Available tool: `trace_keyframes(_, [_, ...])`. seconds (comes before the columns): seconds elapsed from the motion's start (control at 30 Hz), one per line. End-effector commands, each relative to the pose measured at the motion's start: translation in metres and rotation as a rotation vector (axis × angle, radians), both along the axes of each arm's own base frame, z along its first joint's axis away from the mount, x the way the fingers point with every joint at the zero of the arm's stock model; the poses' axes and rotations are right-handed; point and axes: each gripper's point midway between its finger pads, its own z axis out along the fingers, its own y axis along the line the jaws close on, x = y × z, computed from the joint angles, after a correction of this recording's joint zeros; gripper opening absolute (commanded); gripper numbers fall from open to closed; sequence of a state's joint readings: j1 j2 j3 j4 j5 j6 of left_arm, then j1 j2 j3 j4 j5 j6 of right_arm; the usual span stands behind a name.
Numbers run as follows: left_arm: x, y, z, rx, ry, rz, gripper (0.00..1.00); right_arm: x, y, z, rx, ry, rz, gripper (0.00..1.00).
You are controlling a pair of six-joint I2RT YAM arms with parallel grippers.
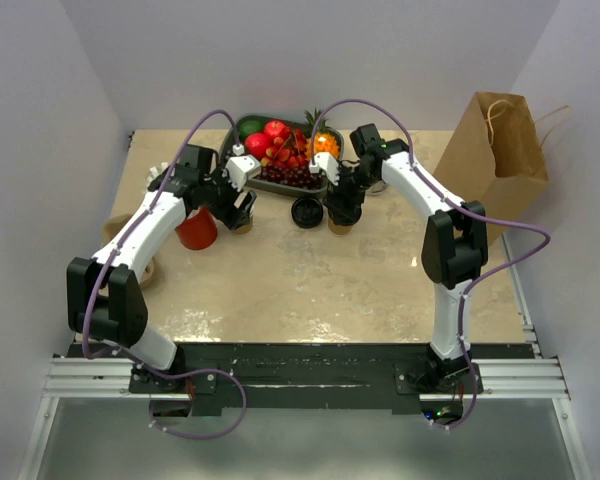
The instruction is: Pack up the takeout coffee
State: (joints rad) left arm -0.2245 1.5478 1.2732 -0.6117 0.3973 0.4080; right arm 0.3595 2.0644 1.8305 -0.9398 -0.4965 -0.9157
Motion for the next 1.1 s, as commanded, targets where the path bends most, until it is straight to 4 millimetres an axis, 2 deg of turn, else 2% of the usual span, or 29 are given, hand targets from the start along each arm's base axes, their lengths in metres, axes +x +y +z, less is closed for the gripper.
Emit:
trace_keyframes(0.0, [0.005,-0.002,0.005,0.016,0.01,-0.041,0.78,0.009,0.014,0.055,0.112,-0.097,-0.037,0.99])
trace_keyframes(0.07, [0.007,-0.001,0.001,0.03,0.023,-0.036,0.77,0.011,0.015,0.057,0.118,-0.102,-0.048,0.99])
trace_keyframes(0.37, [0.015,-0.003,-0.01,0.035,0.042,-0.037,0.72,0.03,0.008,0.044,0.049,-0.123,-0.127,0.99])
trace_keyframes(0.6, [0.014,-0.002,-0.016,0.051,0.05,-0.045,0.71,0.041,0.001,0.03,-0.007,-0.109,-0.184,0.99])
trace_keyframes(0.87, [0.014,-0.001,-0.019,0.059,0.058,-0.052,0.71,0.045,-0.002,0.008,-0.049,-0.069,-0.22,0.99])
trace_keyframes(1.07, [0.012,-0.001,-0.021,0.057,0.066,-0.052,0.71,0.047,0.0,0.013,-0.025,-0.071,-0.246,0.99])
